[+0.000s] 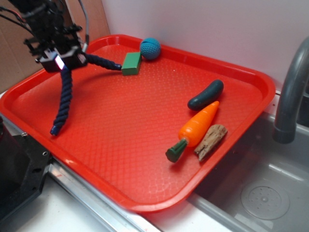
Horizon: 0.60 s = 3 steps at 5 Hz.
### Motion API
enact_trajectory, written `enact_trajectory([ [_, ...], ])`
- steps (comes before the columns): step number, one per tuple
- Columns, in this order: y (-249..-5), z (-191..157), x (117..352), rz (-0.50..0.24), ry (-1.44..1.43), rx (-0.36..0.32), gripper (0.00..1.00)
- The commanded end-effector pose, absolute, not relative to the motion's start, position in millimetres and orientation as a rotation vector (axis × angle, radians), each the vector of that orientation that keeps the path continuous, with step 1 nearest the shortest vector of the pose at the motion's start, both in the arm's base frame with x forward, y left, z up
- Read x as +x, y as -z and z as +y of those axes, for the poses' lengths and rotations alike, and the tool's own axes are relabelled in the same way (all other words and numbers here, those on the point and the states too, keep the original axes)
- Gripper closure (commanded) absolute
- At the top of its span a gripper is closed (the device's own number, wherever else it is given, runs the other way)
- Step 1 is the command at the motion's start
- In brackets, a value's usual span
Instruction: Grab the blue rope.
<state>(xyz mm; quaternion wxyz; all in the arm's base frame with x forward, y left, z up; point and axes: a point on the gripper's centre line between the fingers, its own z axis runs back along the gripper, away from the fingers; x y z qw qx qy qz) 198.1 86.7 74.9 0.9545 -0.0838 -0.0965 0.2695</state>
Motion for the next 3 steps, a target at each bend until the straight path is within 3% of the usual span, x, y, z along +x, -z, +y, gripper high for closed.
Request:
enact_trajectory([
  [1,-180,66,171,-0.159,-0.418,-0.070,1.00],
  [2,-223,36,173,-0.175,-0.304,-0.043,1.00],
  [3,-246,11,180,-0.178,-0.175,-0.065,1.00],
])
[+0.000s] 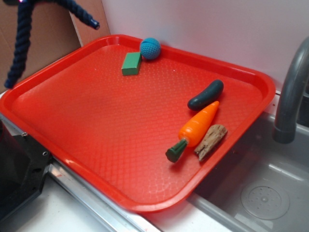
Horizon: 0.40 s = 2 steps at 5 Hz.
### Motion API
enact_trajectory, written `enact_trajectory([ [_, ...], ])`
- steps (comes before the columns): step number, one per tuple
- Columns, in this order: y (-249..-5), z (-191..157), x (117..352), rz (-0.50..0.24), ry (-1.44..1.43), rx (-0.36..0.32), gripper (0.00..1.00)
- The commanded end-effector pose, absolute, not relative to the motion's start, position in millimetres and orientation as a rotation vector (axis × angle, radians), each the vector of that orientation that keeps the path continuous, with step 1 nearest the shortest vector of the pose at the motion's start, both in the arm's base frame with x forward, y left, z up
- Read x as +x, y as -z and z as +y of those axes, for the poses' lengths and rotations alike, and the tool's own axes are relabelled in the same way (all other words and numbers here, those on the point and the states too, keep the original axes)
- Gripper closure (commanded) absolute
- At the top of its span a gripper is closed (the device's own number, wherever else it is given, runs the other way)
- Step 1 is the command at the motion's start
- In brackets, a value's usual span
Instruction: Grab the blue rope.
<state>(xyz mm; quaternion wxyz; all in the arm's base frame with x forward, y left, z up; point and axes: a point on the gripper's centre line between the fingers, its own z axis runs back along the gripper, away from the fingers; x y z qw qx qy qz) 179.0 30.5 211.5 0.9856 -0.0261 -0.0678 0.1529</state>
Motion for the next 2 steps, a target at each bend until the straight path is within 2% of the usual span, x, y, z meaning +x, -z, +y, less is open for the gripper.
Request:
enact_trajectory([
  [1,-269.1,-10.5,188.5,-0.209,-0.038,-0.069,1.00],
  [2,-275.1,-20.2,189.9,-0.217,-0.015,-0.048,1.00],
])
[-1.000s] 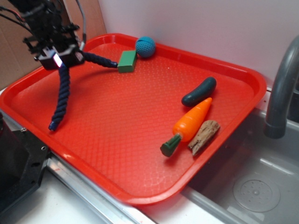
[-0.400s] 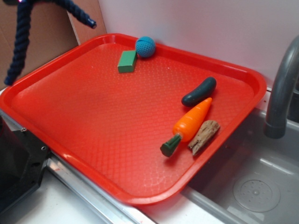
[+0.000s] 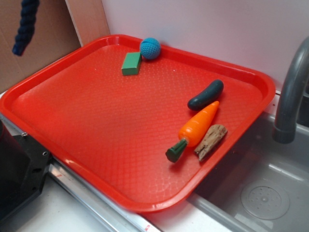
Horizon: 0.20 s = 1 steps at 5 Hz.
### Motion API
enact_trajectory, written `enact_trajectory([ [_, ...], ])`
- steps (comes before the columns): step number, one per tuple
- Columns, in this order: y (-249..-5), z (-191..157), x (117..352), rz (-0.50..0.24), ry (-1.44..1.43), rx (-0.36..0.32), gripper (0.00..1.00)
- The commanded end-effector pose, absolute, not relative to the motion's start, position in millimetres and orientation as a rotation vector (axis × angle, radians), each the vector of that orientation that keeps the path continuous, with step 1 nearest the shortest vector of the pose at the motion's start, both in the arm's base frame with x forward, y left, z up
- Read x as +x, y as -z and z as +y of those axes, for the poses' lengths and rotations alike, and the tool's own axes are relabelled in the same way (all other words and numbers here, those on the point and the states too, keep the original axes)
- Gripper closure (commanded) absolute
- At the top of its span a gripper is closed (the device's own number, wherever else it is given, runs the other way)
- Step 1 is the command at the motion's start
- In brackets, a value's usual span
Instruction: Grab the blue rope.
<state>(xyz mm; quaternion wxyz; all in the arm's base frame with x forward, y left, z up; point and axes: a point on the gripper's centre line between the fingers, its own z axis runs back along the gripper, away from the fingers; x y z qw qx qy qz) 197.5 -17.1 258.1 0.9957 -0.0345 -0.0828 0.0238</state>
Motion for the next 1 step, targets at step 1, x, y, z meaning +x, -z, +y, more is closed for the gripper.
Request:
enact_trajectory([
  [1,-274.3,-24.8,187.9,-0.227,-0.007,-0.009,1.00],
])
